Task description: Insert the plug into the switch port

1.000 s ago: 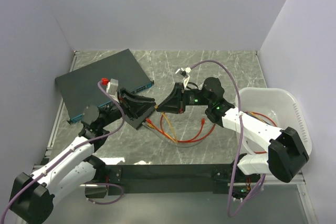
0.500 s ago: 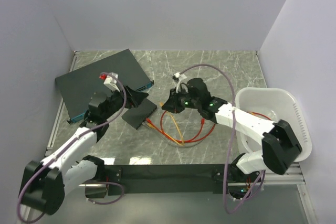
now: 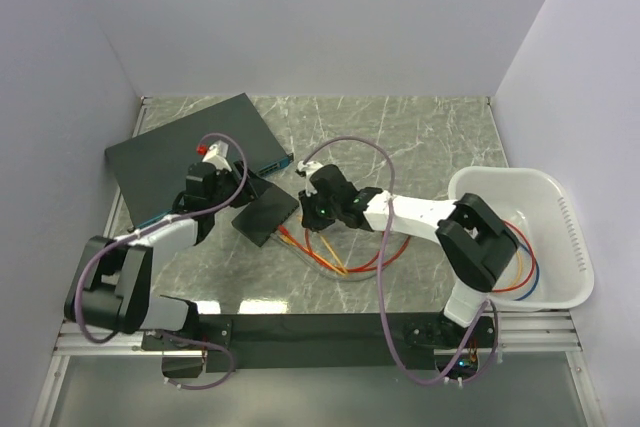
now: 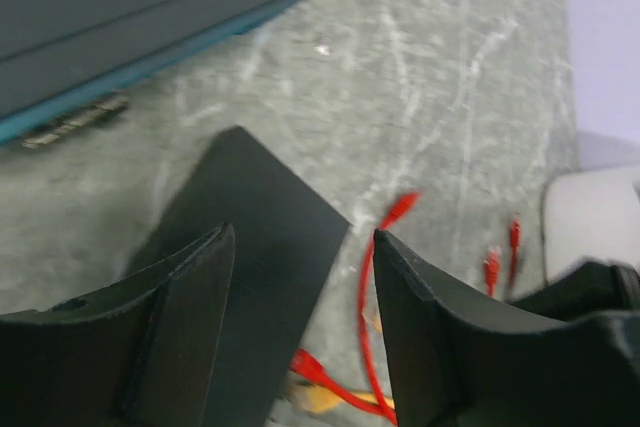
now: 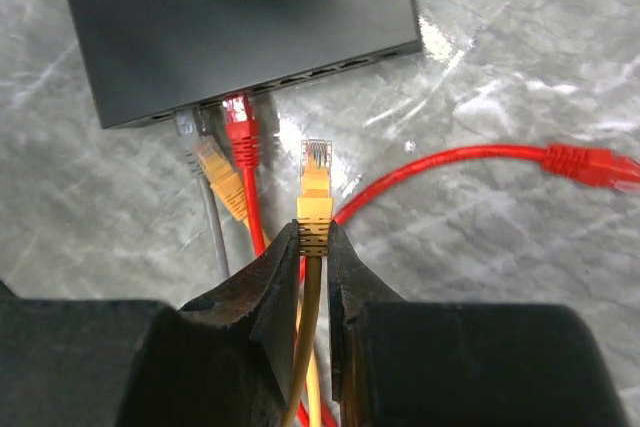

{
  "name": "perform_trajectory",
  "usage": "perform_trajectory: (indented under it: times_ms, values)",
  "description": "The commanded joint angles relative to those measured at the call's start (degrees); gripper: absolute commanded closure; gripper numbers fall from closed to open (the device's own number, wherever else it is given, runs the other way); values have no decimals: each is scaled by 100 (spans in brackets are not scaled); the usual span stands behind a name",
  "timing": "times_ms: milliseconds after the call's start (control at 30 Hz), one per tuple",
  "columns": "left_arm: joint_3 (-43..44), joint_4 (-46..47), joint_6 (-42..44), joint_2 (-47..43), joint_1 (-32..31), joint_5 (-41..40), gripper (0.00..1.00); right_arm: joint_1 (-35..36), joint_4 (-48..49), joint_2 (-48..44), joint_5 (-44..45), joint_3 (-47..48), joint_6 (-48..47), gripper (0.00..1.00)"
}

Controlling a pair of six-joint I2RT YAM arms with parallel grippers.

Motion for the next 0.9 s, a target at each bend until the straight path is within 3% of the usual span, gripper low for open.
perform_trajectory:
  times_ms: [0, 433, 867]
  values:
    - [272, 413, 114, 370, 190, 33, 38, 217, 16, 195, 313, 401, -214, 100]
    - [439, 782, 44, 1400, 278, 288, 43, 349, 60, 1004, 735, 867, -293, 100]
    - [474, 1054, -18, 1892, 278, 464, 46, 350, 218, 1066, 955, 955, -223, 100]
